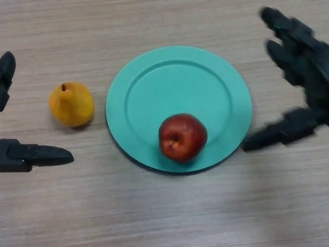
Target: Pick up the red apple and place it on the plate
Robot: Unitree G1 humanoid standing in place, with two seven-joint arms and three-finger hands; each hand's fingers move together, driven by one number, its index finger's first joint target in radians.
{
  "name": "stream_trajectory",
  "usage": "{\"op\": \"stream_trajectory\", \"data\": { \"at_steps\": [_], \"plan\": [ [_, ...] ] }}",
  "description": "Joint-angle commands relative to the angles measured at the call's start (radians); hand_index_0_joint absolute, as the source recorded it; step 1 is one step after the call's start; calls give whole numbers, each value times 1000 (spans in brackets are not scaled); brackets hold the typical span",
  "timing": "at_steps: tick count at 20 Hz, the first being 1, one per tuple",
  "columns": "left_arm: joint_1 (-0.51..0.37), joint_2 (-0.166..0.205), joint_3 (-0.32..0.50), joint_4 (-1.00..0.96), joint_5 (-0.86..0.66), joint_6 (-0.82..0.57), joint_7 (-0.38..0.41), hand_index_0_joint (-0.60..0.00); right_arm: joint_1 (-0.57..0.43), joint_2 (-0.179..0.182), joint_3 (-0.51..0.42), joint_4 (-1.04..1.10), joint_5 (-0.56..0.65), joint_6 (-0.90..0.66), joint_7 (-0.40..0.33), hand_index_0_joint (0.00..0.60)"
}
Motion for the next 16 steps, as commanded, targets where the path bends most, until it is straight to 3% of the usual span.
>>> {"op": "stream_trajectory", "data": {
  "at_steps": [1, 4, 7, 10, 15, 16],
  "plan": [
    [-14, 40, 71, -82, 10, -132, 4, 0, 4, -41, -87, -123, 83, -102, -14, 0],
    [-2, 18, 63, -141, -3, -111, 29, 0, 34, -45, -99, -160, 109, -151, -48, 0],
    [13, 0, 47, -157, 4, -115, 40, 0, 43, -48, -94, -169, 93, -179, -35, 0],
    [29, -9, 41, -180, 54, -100, 3, 0, 15, -49, -78, -122, 23, -224, -49, 0],
    [26, -14, 48, -143, 67, -145, 47, 0, 30, -27, -54, -135, 28, -216, -29, 0],
    [7, 9, 51, -136, 67, -112, 37, 0, 31, -24, -47, -161, 44, -180, -31, 0]
  ]
}}
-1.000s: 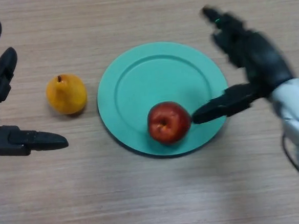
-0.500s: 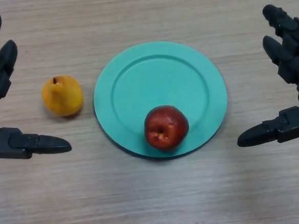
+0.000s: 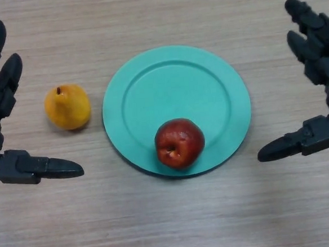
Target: Pick up the red apple and place it on the plate
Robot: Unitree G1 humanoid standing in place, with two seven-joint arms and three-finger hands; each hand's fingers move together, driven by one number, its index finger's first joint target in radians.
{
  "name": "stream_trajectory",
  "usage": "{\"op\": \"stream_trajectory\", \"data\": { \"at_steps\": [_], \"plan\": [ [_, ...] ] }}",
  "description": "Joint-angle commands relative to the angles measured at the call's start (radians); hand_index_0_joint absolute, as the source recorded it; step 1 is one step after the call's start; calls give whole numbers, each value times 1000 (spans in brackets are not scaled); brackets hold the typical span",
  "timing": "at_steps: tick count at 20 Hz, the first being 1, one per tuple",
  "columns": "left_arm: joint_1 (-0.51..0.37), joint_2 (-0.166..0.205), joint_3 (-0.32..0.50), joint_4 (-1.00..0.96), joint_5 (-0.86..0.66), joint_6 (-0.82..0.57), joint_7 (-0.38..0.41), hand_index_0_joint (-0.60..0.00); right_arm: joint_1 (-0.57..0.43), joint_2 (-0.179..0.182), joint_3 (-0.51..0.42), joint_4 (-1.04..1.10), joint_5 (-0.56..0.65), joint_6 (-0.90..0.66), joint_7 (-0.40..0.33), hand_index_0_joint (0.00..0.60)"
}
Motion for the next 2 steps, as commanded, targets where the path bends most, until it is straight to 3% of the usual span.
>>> {"op": "stream_trajectory", "data": {
  "at_steps": [1, 2],
  "plan": [
    [-50, 63, 68, -38, 22, -103, 19, 0, -33, -14, -44, -89, 35, -77, -13, 0],
    [-63, 76, 82, -38, 9, -76, 10, 0, -26, -9, -40, -111, 48, -73, -13, 0]
  ]
}}
